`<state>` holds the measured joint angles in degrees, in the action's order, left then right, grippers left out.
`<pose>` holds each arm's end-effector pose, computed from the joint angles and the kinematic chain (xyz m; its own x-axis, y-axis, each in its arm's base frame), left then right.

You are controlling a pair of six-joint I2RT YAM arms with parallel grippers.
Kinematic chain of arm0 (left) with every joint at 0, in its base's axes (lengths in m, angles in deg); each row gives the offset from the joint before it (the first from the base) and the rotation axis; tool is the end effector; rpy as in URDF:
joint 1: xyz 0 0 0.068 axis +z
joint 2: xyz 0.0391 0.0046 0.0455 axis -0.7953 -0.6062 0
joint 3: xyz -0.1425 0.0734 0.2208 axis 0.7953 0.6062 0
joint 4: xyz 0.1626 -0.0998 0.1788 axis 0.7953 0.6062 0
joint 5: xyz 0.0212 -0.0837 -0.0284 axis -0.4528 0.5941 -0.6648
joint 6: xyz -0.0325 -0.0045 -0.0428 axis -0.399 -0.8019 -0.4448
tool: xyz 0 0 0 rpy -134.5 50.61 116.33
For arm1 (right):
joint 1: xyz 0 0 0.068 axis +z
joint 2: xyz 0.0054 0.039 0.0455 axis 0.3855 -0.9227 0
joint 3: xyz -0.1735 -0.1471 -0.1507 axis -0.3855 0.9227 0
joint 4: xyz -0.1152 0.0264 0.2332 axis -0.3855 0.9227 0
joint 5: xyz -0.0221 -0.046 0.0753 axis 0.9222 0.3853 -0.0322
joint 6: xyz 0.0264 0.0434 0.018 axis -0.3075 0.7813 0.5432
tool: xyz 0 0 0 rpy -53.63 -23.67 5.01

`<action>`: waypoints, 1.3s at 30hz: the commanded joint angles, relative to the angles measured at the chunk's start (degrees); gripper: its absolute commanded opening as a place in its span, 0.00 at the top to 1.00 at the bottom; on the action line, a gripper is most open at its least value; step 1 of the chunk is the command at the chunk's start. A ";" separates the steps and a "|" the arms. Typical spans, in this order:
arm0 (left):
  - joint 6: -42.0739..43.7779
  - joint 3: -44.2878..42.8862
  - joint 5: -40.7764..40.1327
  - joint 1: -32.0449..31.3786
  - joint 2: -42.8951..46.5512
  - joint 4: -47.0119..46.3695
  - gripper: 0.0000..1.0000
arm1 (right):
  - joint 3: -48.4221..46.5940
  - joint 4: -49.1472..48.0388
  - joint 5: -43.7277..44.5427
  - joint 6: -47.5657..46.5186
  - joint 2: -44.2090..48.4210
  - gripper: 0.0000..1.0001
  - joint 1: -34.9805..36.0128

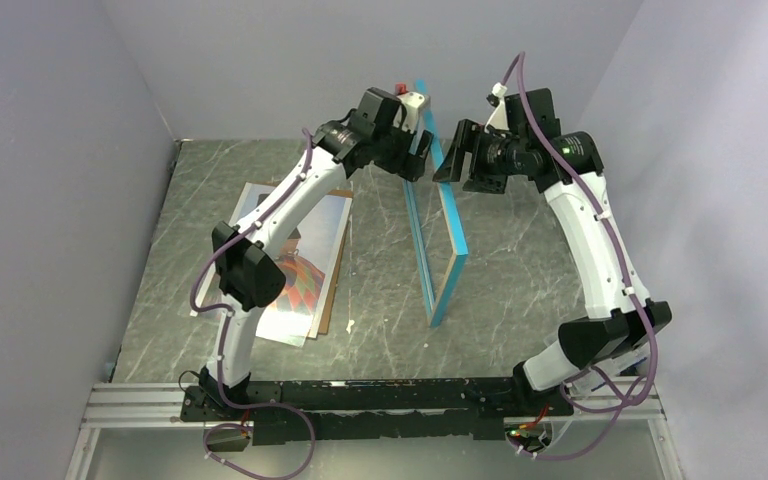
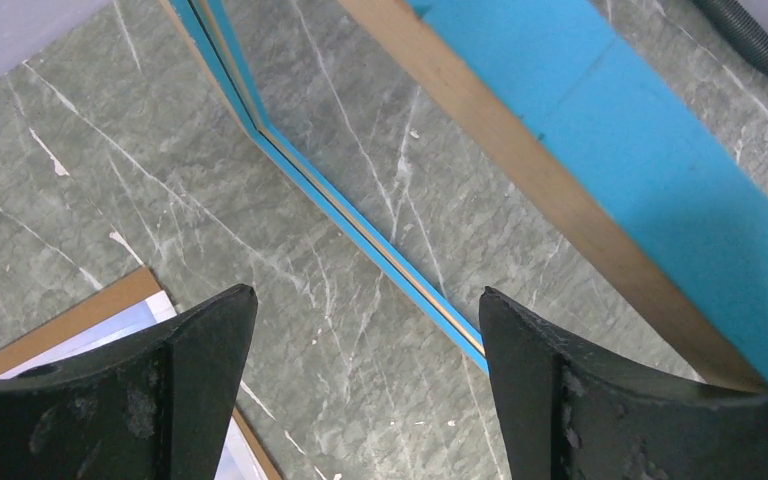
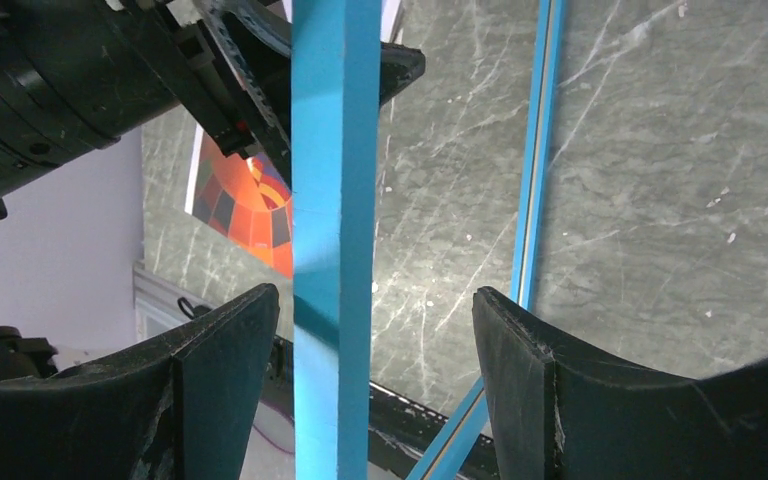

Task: Put the photo into the frame
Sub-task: Turn over the photo frame at the center of the board.

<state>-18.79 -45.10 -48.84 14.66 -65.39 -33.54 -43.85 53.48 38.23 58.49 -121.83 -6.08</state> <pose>0.3756 -0.2973 0.3801 -0.5313 0.2597 -0.8064 0.6051 0.7825 -0.1467 0.2773 0.0946 0.4459 -0.8124 0.2174 -0.5411 -0.1329 0.8344 0.5348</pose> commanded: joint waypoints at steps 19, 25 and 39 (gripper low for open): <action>1.74 13.35 -3.88 5.68 12.95 0.48 0.11 | -5.70 7.40 21.17 -4.10 -2.63 0.52 2.52; 2.59 25.33 -2.83 13.26 21.65 -1.17 0.11 | 2.39 4.30 24.47 -3.78 -0.47 0.67 2.43; 5.65 45.07 -4.45 20.50 32.52 -3.57 0.13 | 25.46 -5.45 23.30 -4.41 4.61 0.90 2.21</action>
<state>-14.33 -1.67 -52.77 34.33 -36.27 -34.88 -24.74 45.11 62.77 56.32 -115.03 -4.44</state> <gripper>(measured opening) 0.875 0.296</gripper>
